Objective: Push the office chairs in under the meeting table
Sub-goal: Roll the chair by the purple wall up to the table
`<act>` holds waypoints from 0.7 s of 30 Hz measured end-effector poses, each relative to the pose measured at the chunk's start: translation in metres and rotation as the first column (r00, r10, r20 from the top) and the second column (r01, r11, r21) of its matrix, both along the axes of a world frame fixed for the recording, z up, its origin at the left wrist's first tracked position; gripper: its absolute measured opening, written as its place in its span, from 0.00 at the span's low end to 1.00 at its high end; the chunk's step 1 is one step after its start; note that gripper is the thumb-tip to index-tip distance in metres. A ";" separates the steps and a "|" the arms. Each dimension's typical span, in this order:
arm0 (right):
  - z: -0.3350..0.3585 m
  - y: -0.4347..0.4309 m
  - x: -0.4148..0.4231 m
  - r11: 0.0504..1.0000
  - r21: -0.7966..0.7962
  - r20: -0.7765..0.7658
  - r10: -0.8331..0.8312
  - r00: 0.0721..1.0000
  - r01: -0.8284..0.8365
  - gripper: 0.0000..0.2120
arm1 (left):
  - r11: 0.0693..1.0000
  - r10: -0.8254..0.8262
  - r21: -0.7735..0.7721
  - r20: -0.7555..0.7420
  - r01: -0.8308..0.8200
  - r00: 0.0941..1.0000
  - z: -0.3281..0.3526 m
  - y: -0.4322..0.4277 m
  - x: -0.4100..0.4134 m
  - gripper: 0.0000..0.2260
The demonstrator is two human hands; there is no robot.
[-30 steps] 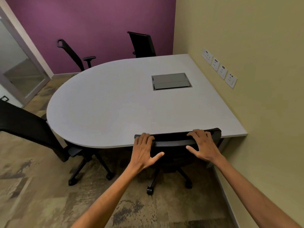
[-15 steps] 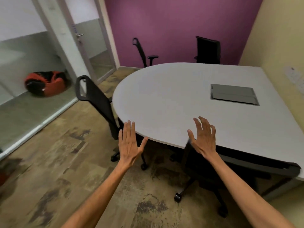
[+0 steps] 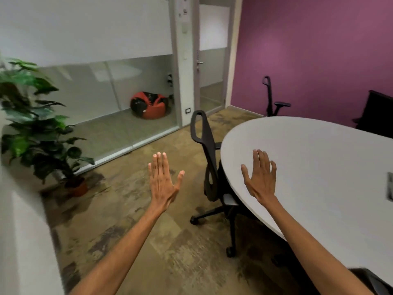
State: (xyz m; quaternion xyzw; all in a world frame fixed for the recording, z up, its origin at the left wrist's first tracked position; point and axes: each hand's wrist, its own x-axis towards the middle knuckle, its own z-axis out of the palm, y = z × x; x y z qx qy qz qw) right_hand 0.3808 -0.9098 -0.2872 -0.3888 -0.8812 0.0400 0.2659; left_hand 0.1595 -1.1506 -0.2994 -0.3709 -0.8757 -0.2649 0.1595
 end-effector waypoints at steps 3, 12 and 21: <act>0.016 -0.002 -0.065 0.996 0.029 -0.011 0.080 0.997 -0.080 0.32 | 0.997 0.078 0.014 0.006 -0.078 0.997 0.011 -0.015 -0.037 0.39; 0.023 -0.022 -0.282 0.935 0.030 -0.071 0.354 0.933 -0.353 0.33 | 0.957 0.290 0.028 -0.042 -0.289 0.956 0.014 -0.054 -0.183 0.38; 0.020 0.046 -0.470 0.890 0.036 -0.081 0.456 0.886 -0.455 0.34 | 0.934 0.352 -0.032 -0.078 -0.355 0.933 0.022 0.005 -0.339 0.34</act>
